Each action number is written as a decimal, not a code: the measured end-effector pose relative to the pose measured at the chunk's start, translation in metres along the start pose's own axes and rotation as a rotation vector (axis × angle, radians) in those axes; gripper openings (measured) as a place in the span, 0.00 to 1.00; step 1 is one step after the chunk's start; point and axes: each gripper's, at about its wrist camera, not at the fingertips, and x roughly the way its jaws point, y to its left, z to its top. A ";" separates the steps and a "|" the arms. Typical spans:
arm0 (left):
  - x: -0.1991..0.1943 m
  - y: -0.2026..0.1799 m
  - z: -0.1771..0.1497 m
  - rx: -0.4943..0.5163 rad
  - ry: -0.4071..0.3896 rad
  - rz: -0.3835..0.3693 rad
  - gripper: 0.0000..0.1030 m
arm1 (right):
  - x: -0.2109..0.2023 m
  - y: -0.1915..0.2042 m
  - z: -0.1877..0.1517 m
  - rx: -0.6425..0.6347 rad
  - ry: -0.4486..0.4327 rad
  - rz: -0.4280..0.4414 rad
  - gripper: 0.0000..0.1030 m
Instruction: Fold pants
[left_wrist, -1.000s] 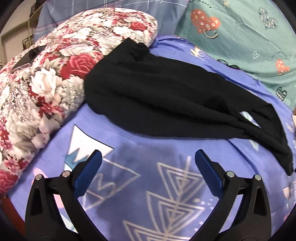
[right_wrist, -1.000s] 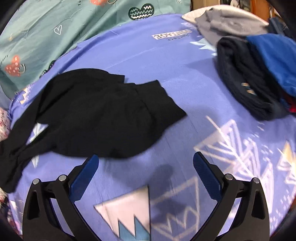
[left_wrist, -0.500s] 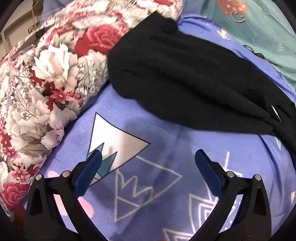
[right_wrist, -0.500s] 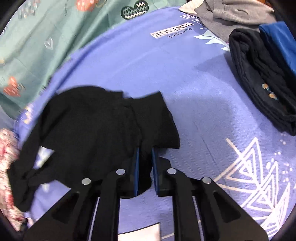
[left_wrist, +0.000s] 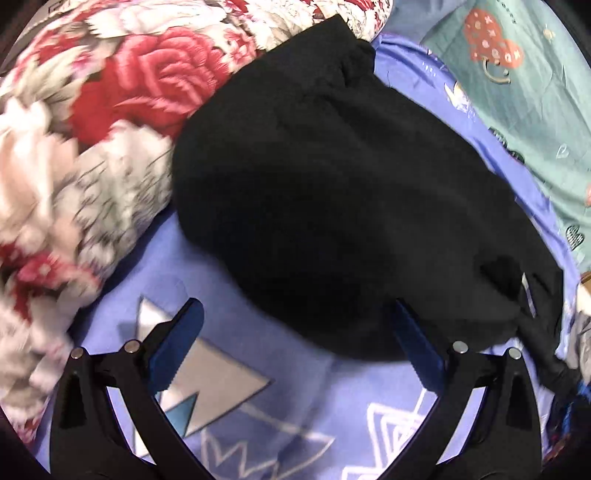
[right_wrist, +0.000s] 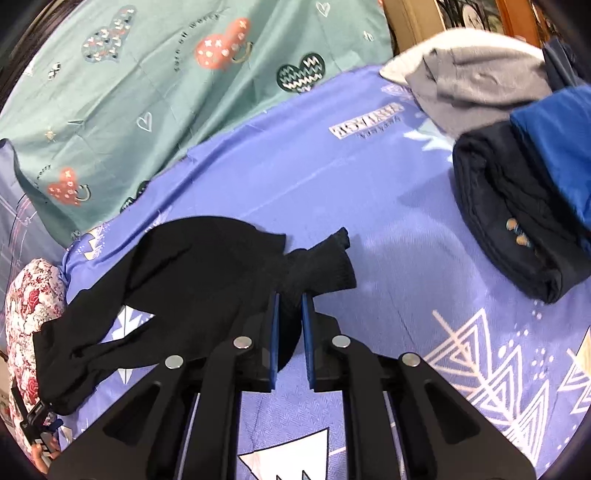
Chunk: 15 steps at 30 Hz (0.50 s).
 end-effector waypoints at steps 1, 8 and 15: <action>0.004 -0.001 0.004 -0.005 0.003 -0.003 0.98 | 0.002 -0.001 -0.001 0.007 0.007 -0.001 0.12; 0.020 -0.023 0.014 0.033 0.010 -0.085 0.18 | 0.022 -0.001 -0.006 0.025 0.084 -0.011 0.53; 0.023 -0.028 0.019 0.005 0.015 -0.119 0.16 | 0.049 -0.007 -0.017 0.071 0.138 -0.077 0.62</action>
